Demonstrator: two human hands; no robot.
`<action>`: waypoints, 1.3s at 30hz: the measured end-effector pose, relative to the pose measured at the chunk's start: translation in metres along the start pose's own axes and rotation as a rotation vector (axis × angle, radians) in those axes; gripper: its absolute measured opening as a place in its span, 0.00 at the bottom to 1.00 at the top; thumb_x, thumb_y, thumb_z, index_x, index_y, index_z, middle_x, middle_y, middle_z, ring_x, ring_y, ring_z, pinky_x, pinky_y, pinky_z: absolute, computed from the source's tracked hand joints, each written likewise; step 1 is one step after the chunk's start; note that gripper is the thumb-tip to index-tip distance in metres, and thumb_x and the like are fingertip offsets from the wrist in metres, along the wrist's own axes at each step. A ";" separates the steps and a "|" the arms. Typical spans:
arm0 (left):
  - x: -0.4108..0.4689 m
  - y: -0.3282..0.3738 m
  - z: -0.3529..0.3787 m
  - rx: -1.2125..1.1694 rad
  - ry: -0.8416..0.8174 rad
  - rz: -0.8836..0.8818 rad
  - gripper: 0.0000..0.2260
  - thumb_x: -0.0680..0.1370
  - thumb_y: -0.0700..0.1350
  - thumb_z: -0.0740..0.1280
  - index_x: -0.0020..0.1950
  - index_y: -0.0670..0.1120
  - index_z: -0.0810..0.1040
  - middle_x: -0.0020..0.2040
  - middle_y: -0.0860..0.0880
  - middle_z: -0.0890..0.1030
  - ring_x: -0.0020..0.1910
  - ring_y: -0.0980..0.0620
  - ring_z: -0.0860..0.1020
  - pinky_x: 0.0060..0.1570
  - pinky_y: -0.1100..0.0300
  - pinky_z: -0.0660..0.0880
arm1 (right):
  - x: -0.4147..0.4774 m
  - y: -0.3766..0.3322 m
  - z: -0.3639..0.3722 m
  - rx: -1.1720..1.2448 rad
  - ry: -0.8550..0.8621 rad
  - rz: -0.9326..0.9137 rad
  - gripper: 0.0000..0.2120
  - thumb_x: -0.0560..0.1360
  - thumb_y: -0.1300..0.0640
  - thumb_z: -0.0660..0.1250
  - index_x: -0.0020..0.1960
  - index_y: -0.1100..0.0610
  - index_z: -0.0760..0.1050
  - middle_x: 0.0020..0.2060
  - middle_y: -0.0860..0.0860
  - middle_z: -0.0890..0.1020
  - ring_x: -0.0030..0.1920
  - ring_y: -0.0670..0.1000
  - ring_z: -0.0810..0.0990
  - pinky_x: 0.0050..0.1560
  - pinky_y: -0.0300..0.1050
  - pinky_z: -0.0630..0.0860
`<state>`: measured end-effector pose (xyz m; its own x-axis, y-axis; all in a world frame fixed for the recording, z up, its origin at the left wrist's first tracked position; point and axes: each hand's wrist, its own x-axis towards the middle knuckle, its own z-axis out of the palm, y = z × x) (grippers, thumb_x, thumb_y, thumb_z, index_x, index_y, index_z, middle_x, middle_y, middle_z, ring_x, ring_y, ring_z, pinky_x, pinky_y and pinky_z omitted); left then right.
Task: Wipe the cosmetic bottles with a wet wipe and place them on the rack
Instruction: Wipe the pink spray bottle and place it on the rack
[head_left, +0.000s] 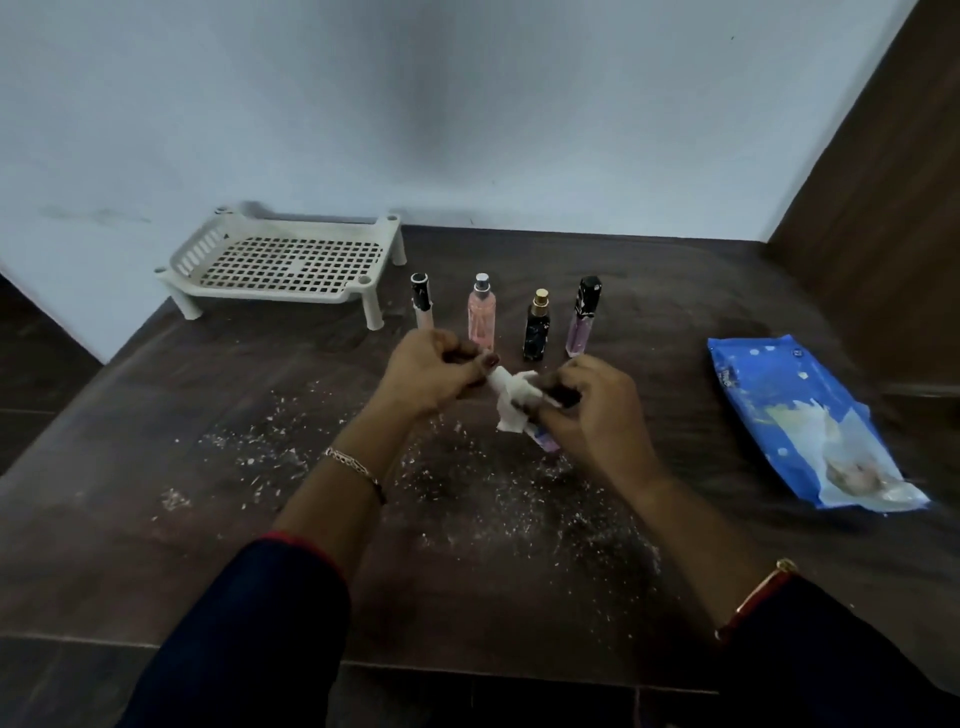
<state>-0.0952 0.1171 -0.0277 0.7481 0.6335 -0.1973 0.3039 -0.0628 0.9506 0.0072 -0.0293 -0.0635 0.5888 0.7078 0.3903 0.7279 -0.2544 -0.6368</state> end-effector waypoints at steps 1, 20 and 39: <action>0.001 0.002 0.000 0.046 -0.017 0.030 0.01 0.73 0.38 0.71 0.43 0.42 0.79 0.46 0.38 0.83 0.46 0.42 0.82 0.50 0.51 0.80 | -0.002 0.002 -0.001 -0.002 0.012 0.020 0.13 0.67 0.48 0.75 0.44 0.57 0.83 0.36 0.46 0.77 0.35 0.45 0.76 0.34 0.40 0.73; -0.042 0.006 0.034 -0.040 0.098 0.239 0.11 0.68 0.35 0.75 0.48 0.37 0.78 0.47 0.39 0.83 0.47 0.42 0.83 0.50 0.45 0.80 | -0.042 -0.011 -0.014 0.086 0.083 0.072 0.02 0.73 0.56 0.71 0.42 0.53 0.79 0.33 0.42 0.78 0.32 0.36 0.73 0.29 0.25 0.66; -0.050 0.001 0.019 -0.223 -0.008 0.169 0.08 0.71 0.27 0.68 0.44 0.40 0.78 0.41 0.45 0.81 0.36 0.52 0.81 0.35 0.55 0.82 | -0.063 -0.002 -0.008 0.007 -0.014 0.229 0.08 0.69 0.54 0.74 0.45 0.58 0.79 0.40 0.48 0.82 0.36 0.41 0.77 0.32 0.29 0.67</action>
<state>-0.1212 0.0705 -0.0218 0.7819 0.6225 -0.0328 0.0377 0.0054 0.9993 -0.0286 -0.0790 -0.0812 0.7337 0.6410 0.2255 0.5728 -0.4048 -0.7128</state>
